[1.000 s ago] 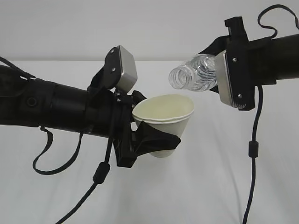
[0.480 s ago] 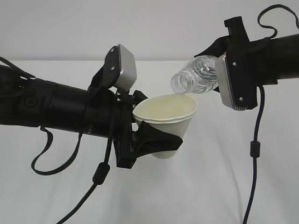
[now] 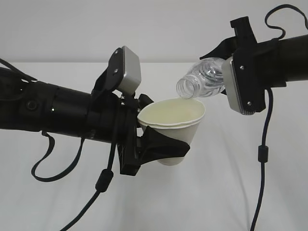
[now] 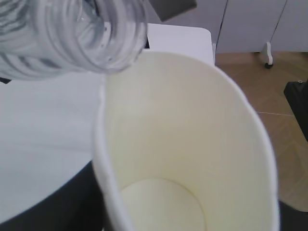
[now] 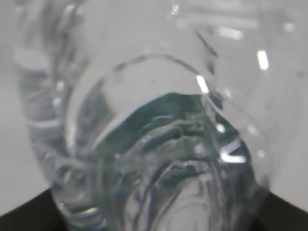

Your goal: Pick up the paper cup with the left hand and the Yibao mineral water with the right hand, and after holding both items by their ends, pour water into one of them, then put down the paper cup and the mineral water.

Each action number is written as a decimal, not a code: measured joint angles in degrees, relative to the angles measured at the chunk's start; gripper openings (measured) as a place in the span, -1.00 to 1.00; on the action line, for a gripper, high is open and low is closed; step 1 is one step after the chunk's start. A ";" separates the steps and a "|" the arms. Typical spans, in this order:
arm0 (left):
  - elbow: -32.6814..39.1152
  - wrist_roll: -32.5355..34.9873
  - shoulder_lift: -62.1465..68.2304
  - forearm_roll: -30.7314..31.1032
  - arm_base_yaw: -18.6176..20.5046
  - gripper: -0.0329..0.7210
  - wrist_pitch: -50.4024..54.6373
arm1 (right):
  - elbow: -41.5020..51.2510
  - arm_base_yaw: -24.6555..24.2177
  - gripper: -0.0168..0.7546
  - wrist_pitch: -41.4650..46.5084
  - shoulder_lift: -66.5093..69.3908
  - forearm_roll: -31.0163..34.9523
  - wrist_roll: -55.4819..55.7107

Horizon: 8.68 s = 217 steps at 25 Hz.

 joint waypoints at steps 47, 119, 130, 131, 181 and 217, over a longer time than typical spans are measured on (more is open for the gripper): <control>0.00 -0.09 0.00 -1.69 0.00 0.20 2.91 | -2.43 0.00 0.24 0.13 0.00 -0.11 -3.89; 0.00 -0.48 0.00 -1.69 -0.25 0.20 3.28 | -4.54 0.00 0.24 0.26 0.00 -4.10 -4.62; 0.00 -0.48 0.00 -1.69 -0.25 0.20 3.08 | -4.54 0.00 0.24 0.26 0.00 -4.42 -4.62; 0.00 -0.48 0.00 -1.69 -0.25 0.20 3.08 | -4.54 0.00 0.24 0.26 0.00 -4.42 -4.62; 0.00 -0.48 0.00 -2.35 -1.75 0.20 4.99 | -4.54 0.00 0.24 0.26 0.00 -4.84 -4.62; 0.00 -0.48 0.00 -5.16 -1.75 0.20 5.91 | -4.54 0.00 0.24 0.26 0.00 -5.08 -4.62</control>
